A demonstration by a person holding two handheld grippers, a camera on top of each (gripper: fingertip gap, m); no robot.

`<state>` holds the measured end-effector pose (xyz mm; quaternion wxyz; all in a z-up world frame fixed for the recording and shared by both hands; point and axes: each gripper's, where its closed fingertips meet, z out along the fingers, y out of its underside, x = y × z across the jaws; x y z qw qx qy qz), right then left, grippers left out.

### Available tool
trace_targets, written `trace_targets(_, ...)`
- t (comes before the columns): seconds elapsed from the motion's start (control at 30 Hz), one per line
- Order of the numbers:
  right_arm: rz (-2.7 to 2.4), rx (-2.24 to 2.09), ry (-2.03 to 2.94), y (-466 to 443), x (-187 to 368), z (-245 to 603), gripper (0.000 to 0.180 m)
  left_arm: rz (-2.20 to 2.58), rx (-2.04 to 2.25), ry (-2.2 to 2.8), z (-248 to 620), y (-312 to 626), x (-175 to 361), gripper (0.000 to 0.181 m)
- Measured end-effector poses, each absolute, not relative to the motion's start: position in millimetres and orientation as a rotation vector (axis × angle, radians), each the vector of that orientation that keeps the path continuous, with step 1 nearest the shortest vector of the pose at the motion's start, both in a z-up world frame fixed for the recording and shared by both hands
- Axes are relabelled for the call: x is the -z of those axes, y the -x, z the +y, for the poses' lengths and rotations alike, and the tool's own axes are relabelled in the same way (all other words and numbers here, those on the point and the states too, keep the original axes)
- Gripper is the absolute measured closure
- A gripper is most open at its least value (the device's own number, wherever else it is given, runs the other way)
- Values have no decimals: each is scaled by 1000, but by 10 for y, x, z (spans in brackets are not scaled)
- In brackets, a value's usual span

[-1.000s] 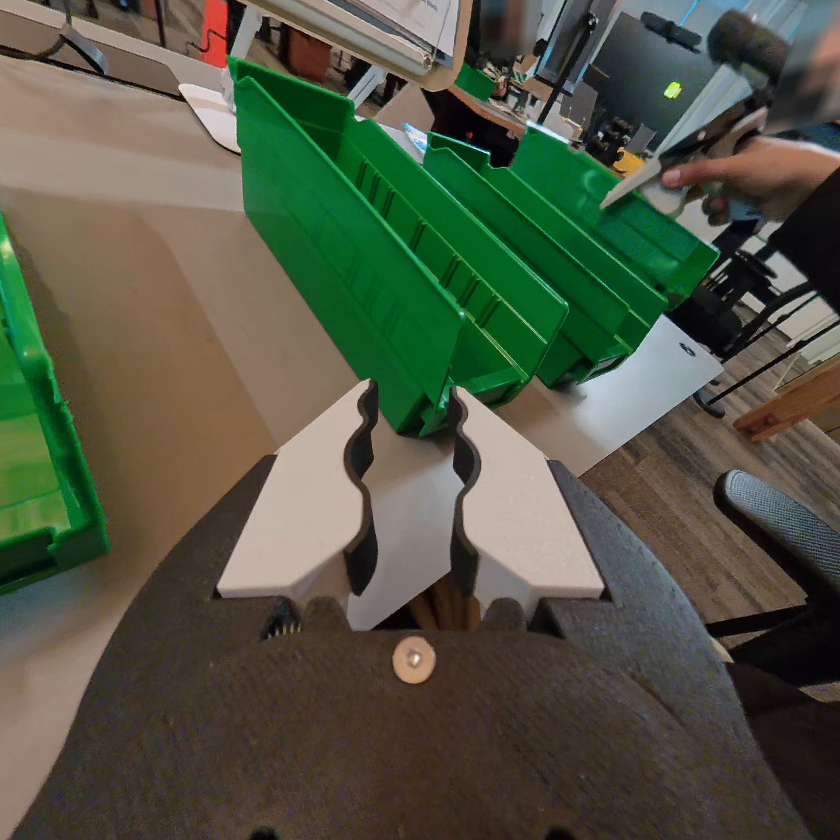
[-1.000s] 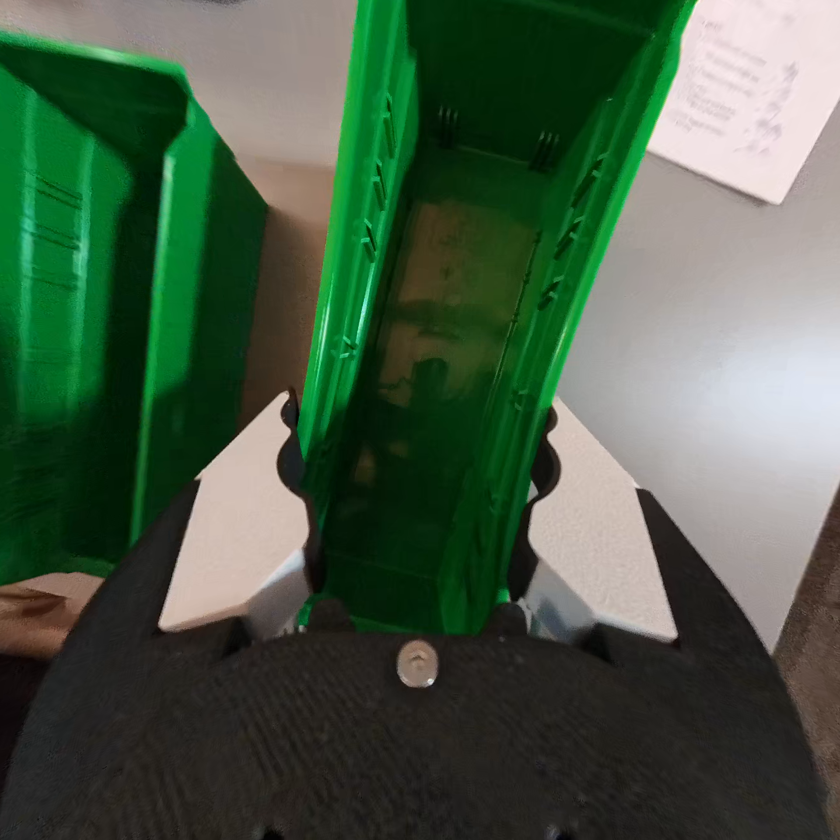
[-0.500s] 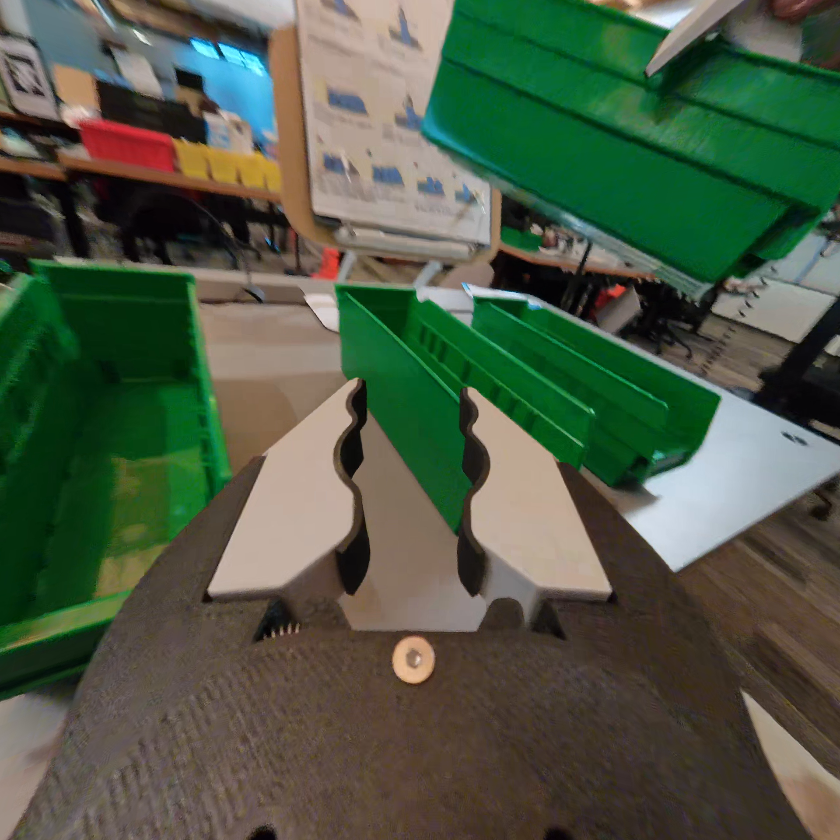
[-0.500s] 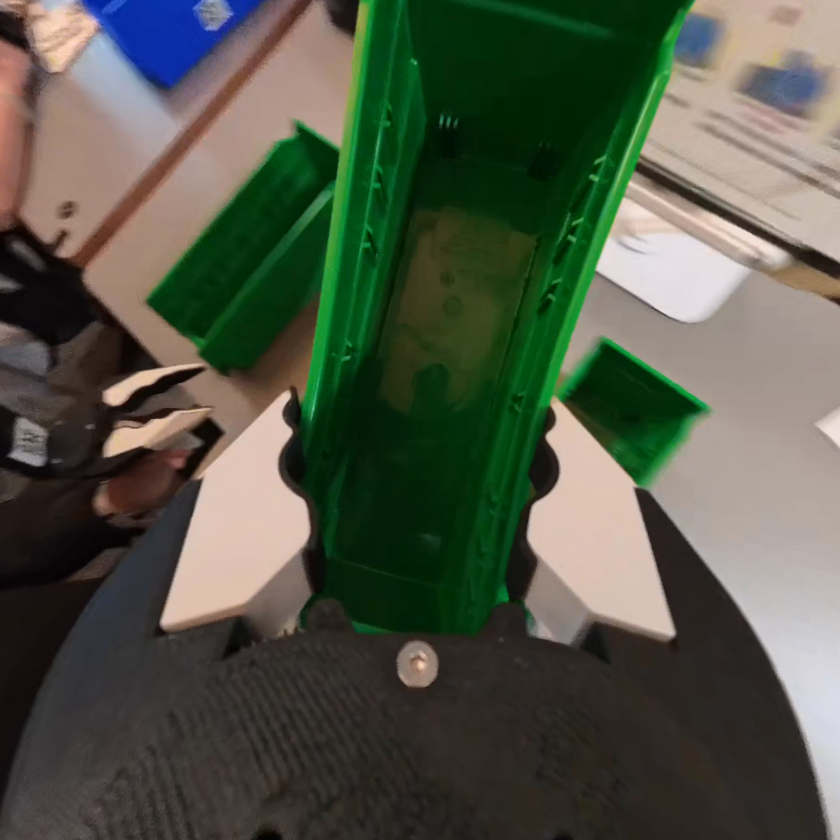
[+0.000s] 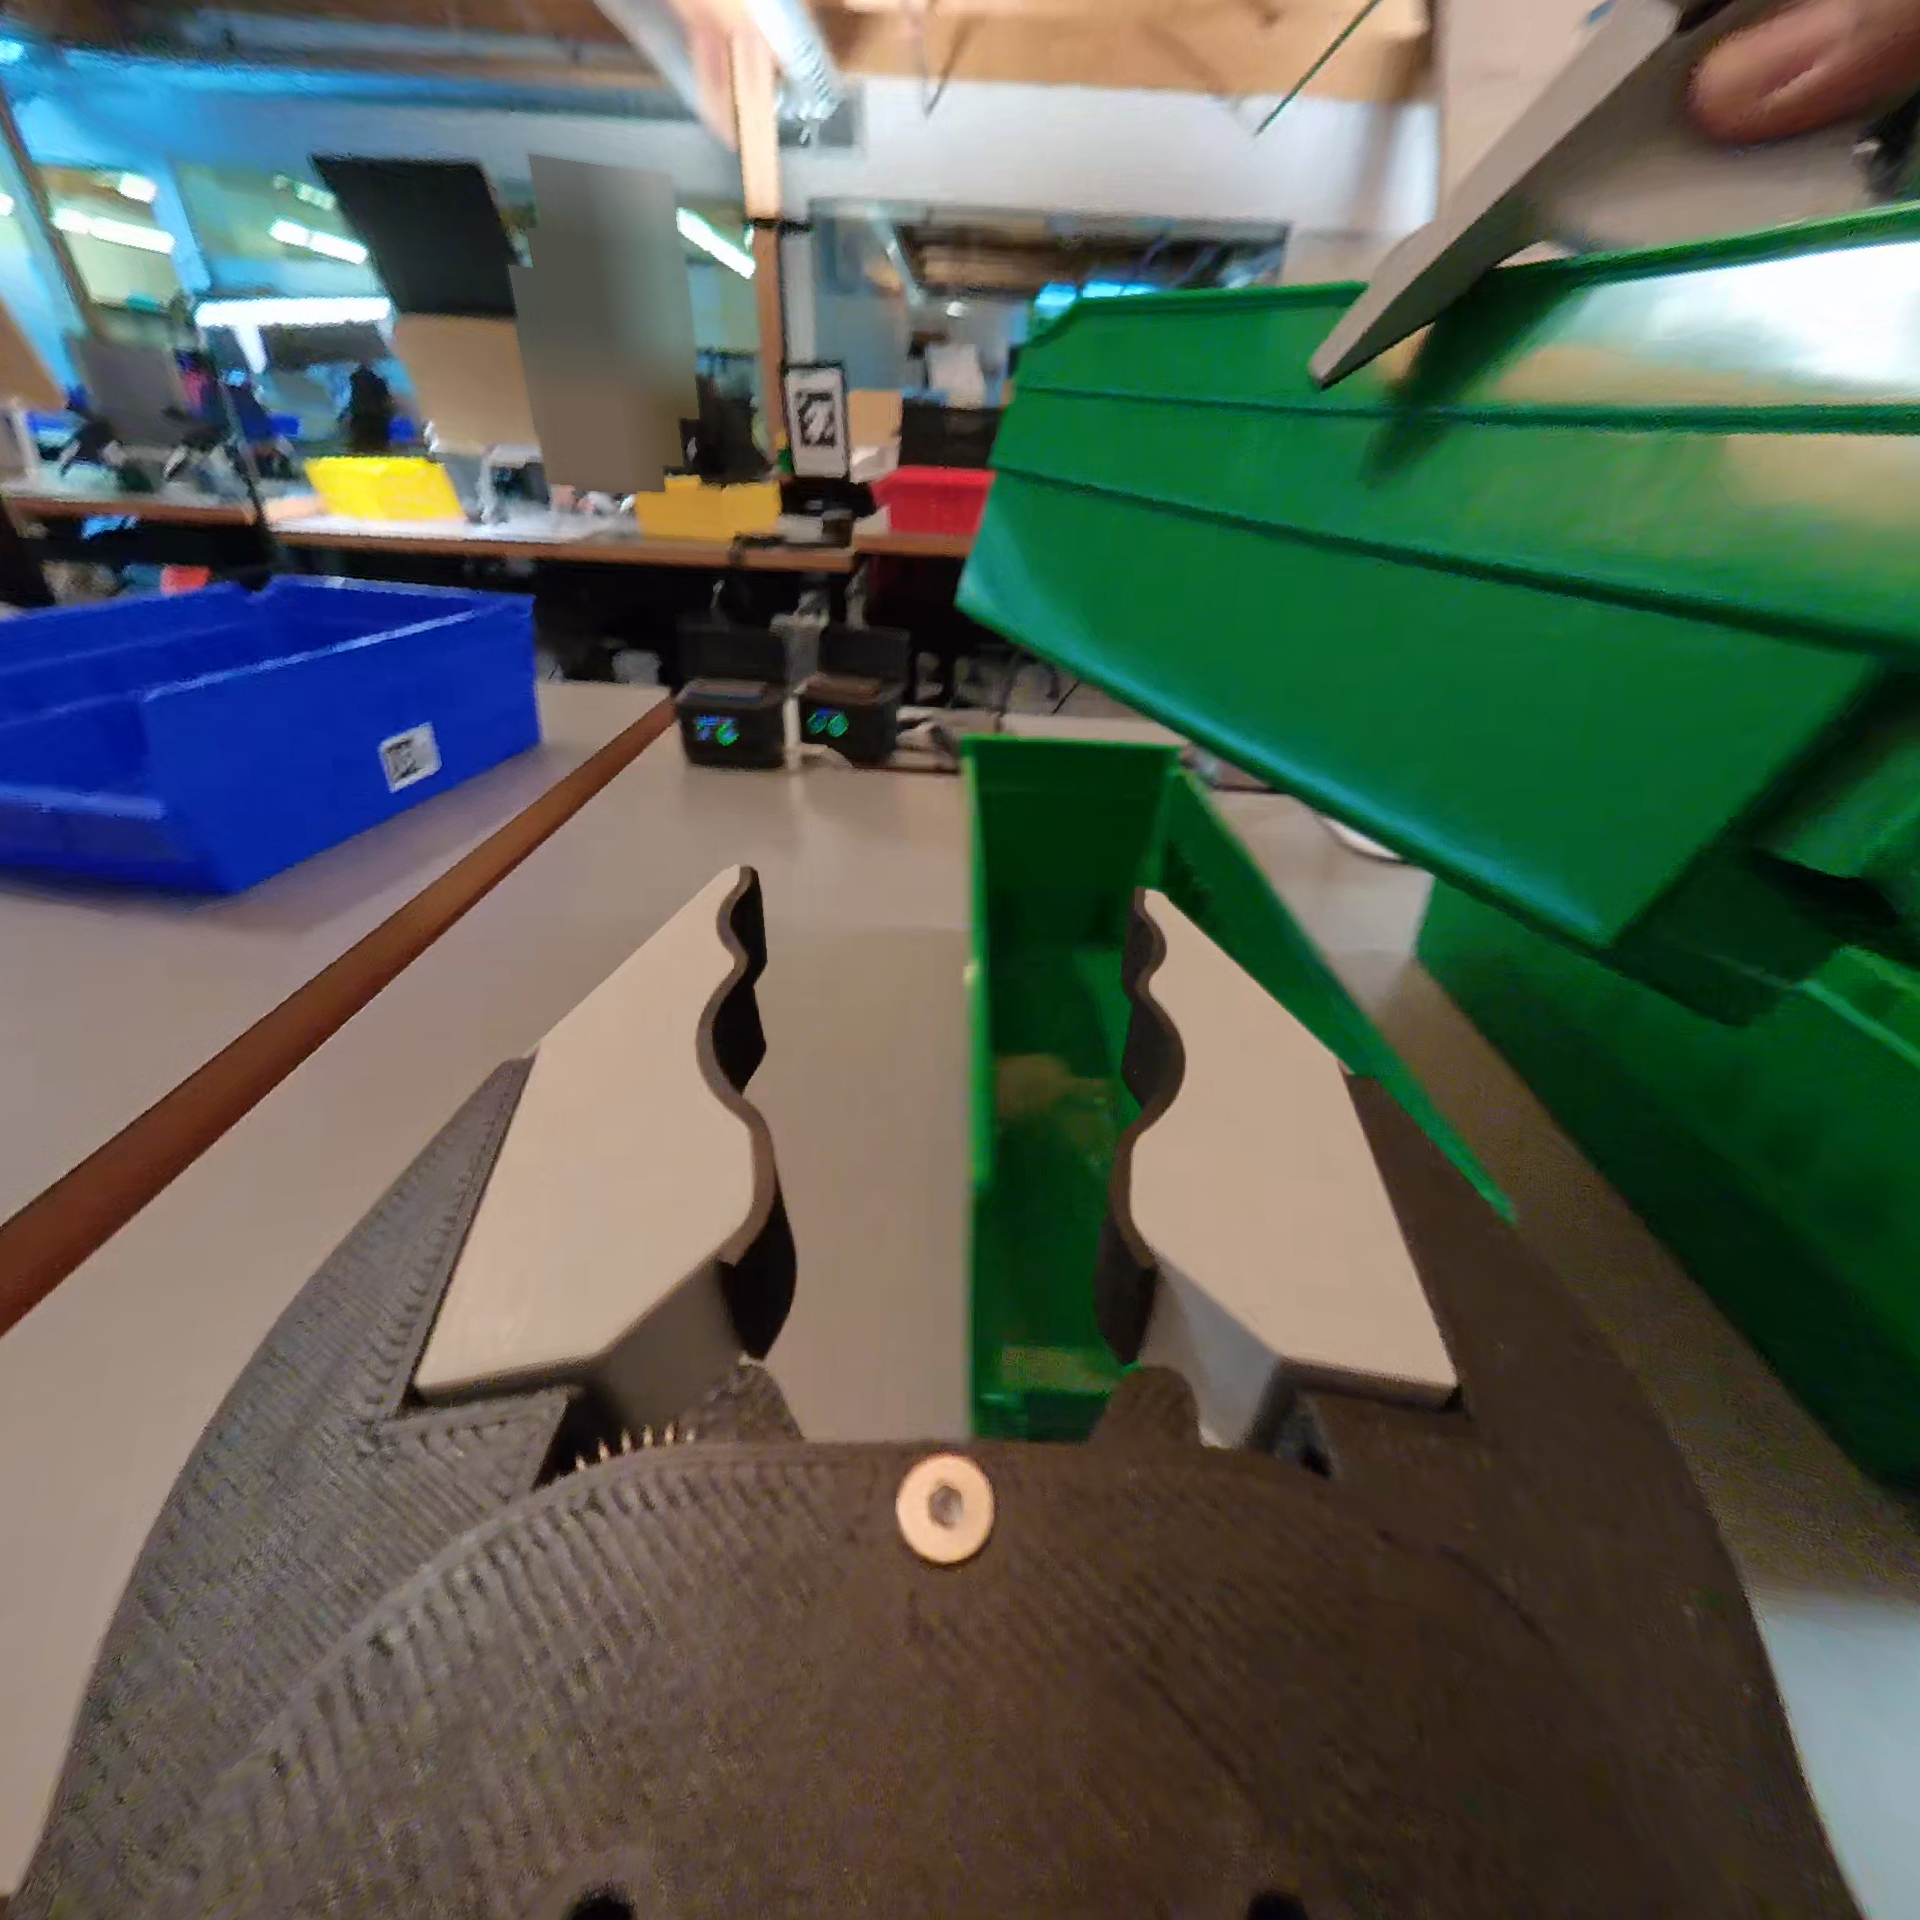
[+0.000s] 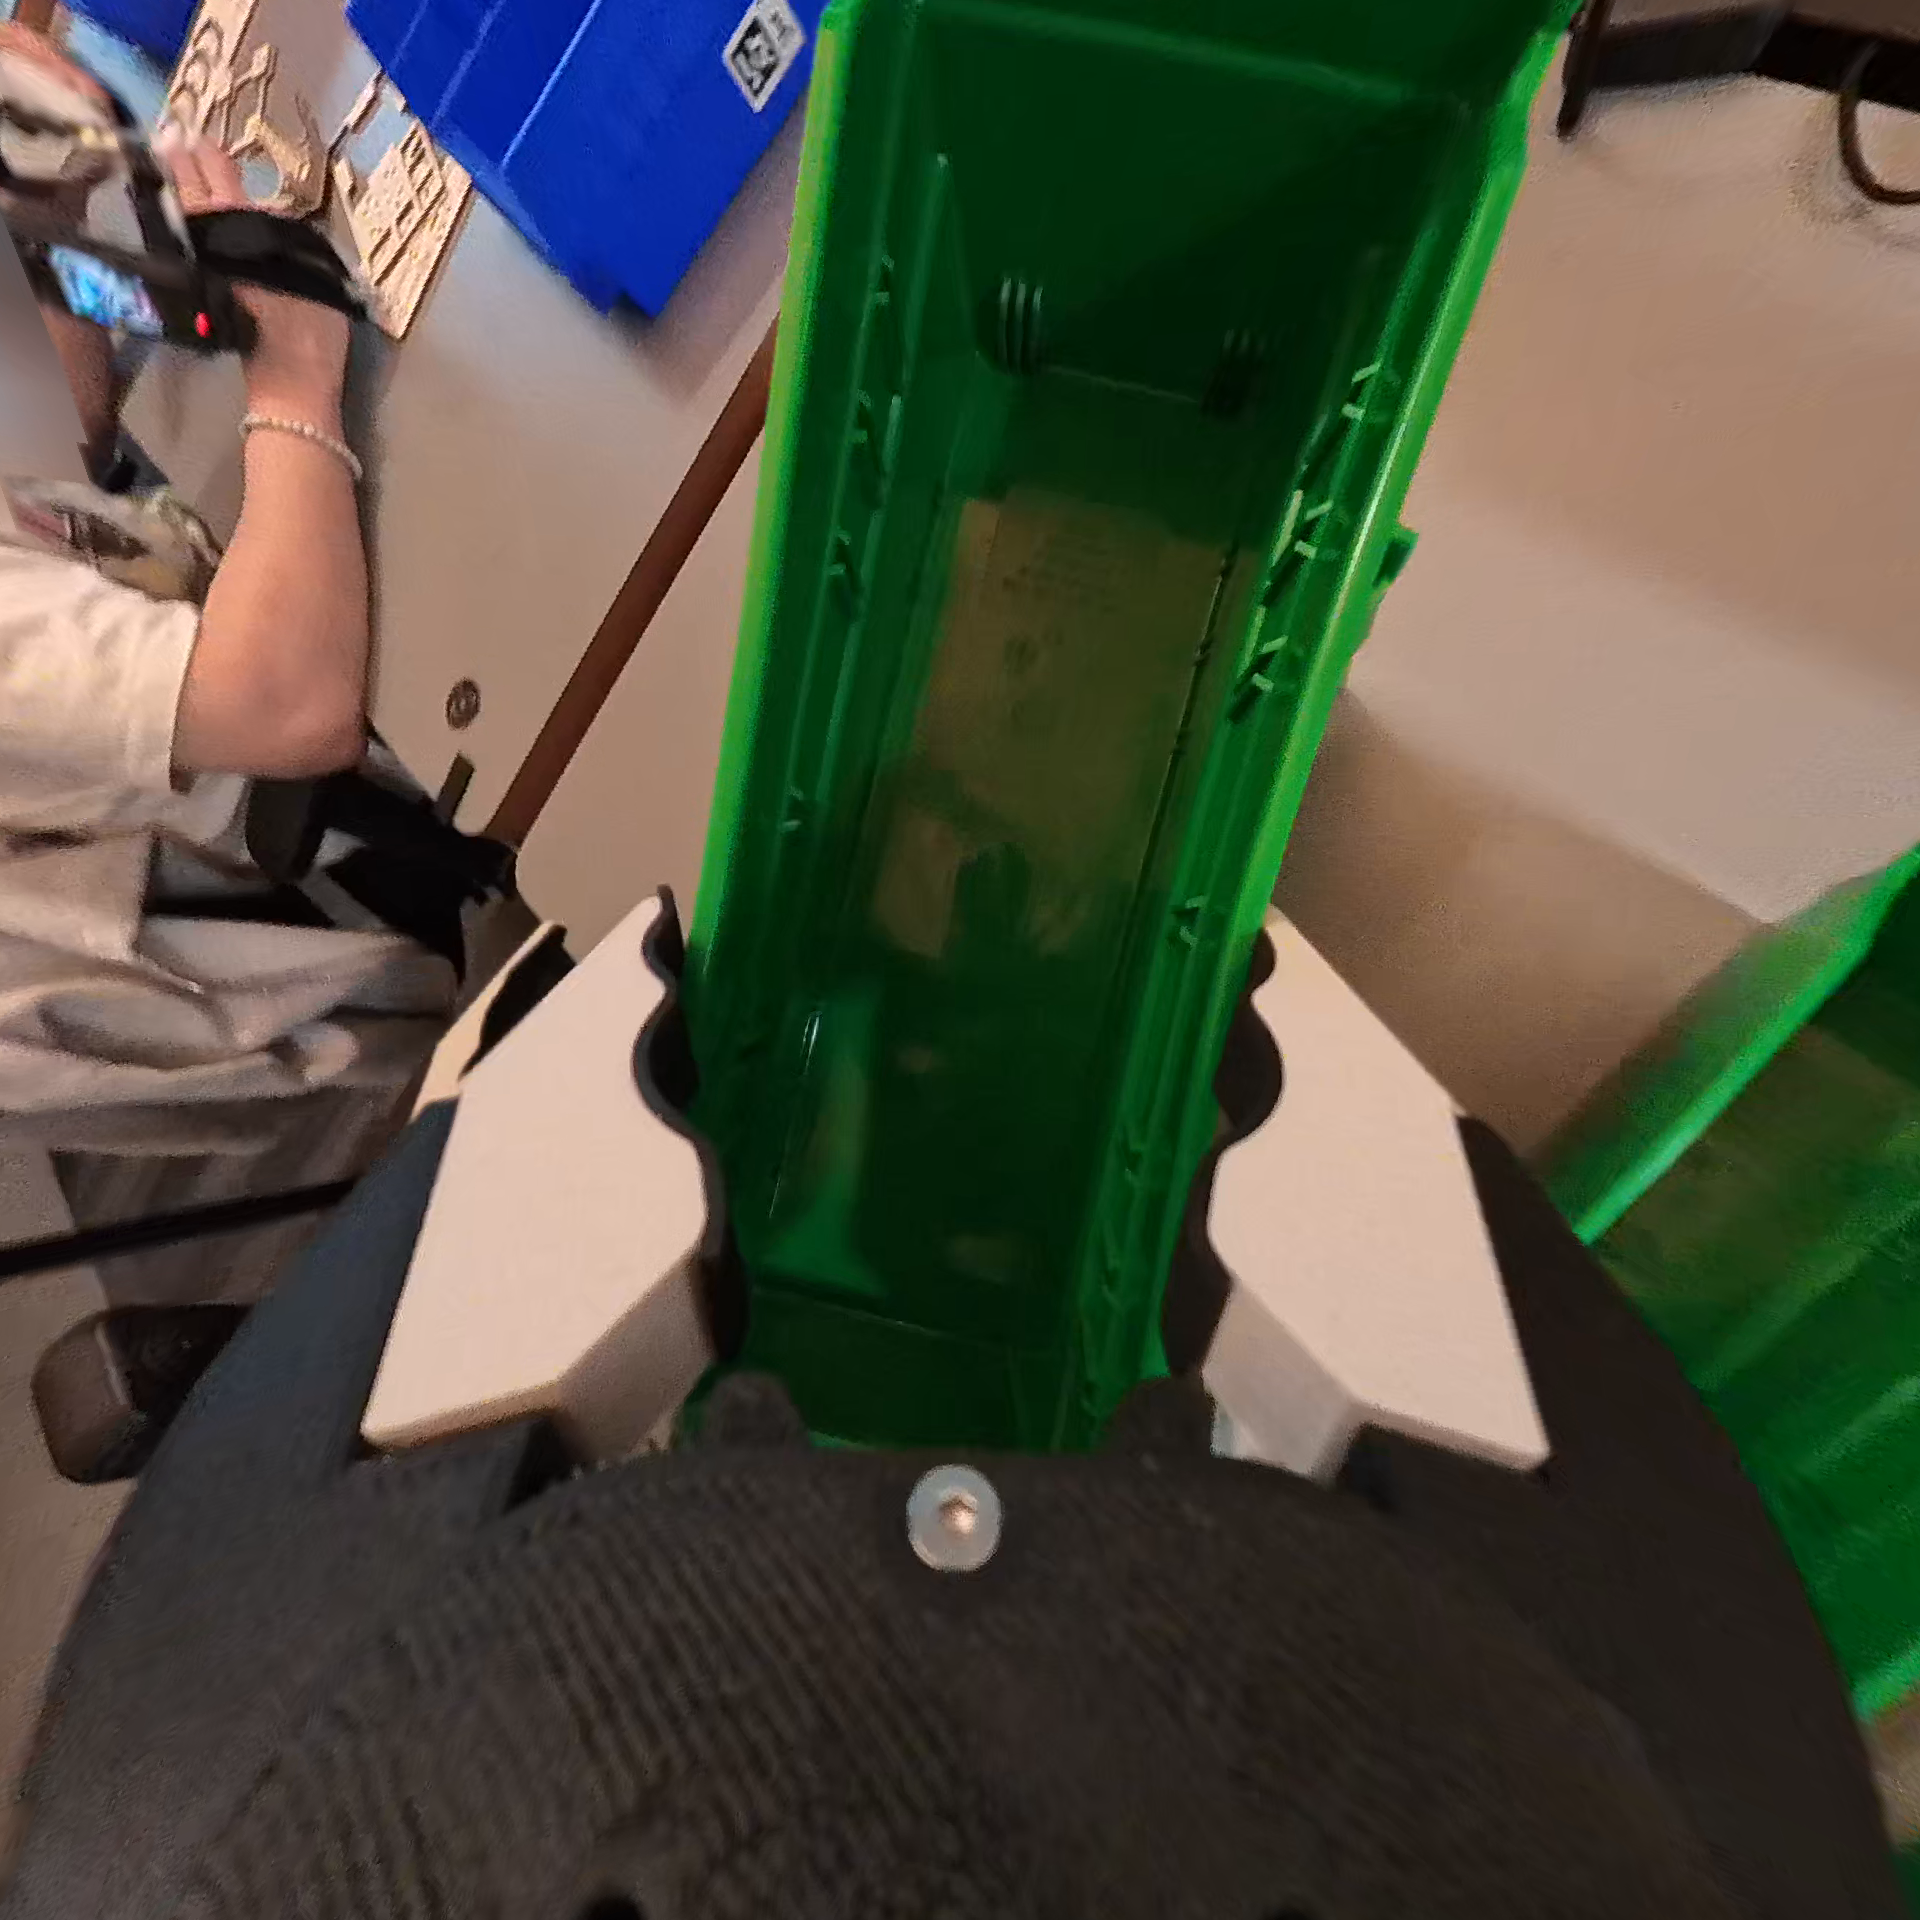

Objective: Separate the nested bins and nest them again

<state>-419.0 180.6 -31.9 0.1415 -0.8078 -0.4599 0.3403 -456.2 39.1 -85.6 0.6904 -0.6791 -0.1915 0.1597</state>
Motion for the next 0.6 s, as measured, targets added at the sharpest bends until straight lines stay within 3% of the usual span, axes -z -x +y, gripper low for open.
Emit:
trace_targets(0.23,-1041,-976,2453,4516,579,1836,68,-538,-189,1724,434,4943,1332,115)
trace_targets(0.47,-910,-905,2476,4591,676,1684,55,-507,-119,1732,495,4825,1345,135)
trace_targets(0.6,-993,-791,2419,4623,734,1633,52,-534,-75,1679,443,4845,1277,135)
